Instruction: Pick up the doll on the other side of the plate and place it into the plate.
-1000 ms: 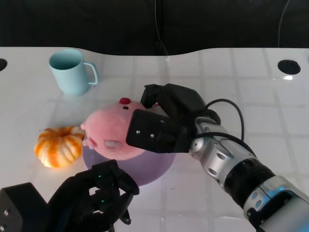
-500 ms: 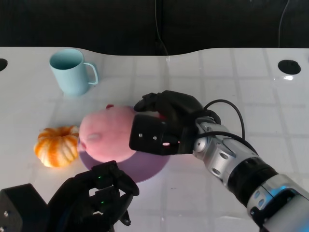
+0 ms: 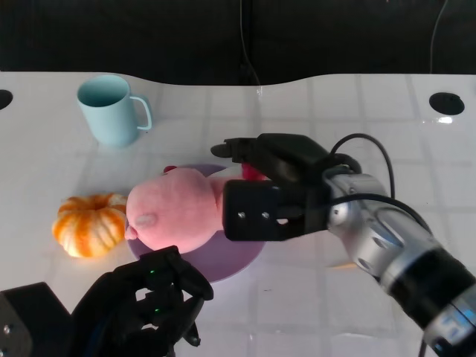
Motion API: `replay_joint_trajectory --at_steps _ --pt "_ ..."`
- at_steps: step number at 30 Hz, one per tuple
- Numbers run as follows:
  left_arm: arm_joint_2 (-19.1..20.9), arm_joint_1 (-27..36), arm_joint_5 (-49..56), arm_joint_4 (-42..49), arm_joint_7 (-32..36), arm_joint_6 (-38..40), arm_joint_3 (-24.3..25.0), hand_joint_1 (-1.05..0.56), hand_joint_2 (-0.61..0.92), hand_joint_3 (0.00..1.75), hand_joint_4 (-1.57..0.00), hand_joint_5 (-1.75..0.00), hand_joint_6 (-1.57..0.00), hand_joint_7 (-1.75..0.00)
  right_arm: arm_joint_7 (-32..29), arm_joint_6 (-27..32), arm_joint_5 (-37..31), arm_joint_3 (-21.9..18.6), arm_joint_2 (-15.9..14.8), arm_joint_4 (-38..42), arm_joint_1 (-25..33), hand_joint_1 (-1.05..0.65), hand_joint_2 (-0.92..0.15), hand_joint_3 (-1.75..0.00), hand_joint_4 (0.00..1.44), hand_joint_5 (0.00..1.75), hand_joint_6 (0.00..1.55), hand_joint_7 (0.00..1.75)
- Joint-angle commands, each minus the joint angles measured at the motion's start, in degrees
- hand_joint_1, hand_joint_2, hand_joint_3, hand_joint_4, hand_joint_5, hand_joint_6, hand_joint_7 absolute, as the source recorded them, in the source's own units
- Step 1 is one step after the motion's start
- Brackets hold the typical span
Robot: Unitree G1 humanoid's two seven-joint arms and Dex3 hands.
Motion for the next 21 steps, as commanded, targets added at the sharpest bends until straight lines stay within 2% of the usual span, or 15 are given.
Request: replay_joint_trajectory --at_steps 1,7,11,12,16,20,21 --pt "0.67 0.8 0.07 -0.95 0.42 -0.06 0.61 -0.38 0.7 0.87 -0.64 -1.75 -0.68 -1.34 2.87 0.33 0.67 -1.27 -3.59 -8.38 3.71 -0.74 -0.92 -0.23 0.26 0.23 0.31 0.01" --pt "0.57 1.01 0.42 -1.51 0.72 0.06 0.41 -0.4 0.71 0.85 -0.63 -1.75 -0.68 -1.34 7.53 -2.11 4.5 -5.38 -10.48 -26.28 14.14 -0.73 -0.92 -0.23 0.31 0.28 0.35 0.02" --pt "0.66 0.93 0.43 -1.88 0.97 0.49 0.35 -0.38 0.71 0.85 -0.62 -1.75 -0.69 -1.34 8.45 -2.69 6.65 -9.5 -14.2 -35.91 21.91 -0.66 -0.92 -0.2 0.41 0.35 0.46 0.07" --pt "0.72 0.9 0.42 -1.82 0.9 0.4 0.36 -0.38 0.72 0.85 -0.62 -1.75 -0.68 -1.34 7.79 -3.79 7.23 -10.67 -15.01 -37.37 23.9 -0.63 -0.92 -0.18 0.48 0.39 0.51 0.09" --pt "0.87 0.62 -0.18 -1.34 0.35 0.26 0.64 -0.38 0.72 0.85 -0.61 -1.75 -0.67 -1.34 6.15 -6.49 9.38 -14.53 -16.39 -41.35 29.74 -0.57 -0.92 -0.16 0.6 0.47 0.6 0.13" --pt "0.96 0.26 -0.07 -1.1 0.35 0.32 0.7 -0.38 0.72 0.84 -0.62 -1.75 -0.67 -1.34 5.71 -7.15 12.48 -17.91 -16.56 -45.47 35.4 -0.4 -0.92 -0.08 0.65 0.73 0.76 0.16" --pt "0.94 0.21 -0.12 -1.09 0.37 0.43 0.72 -0.38 0.72 0.83 -0.62 -1.75 -0.67 -1.33 5.88 -7.16 12.8 -18.3 -16.63 -46.05 36.13 -0.34 -0.91 -0.06 0.7 0.79 0.8 0.17"
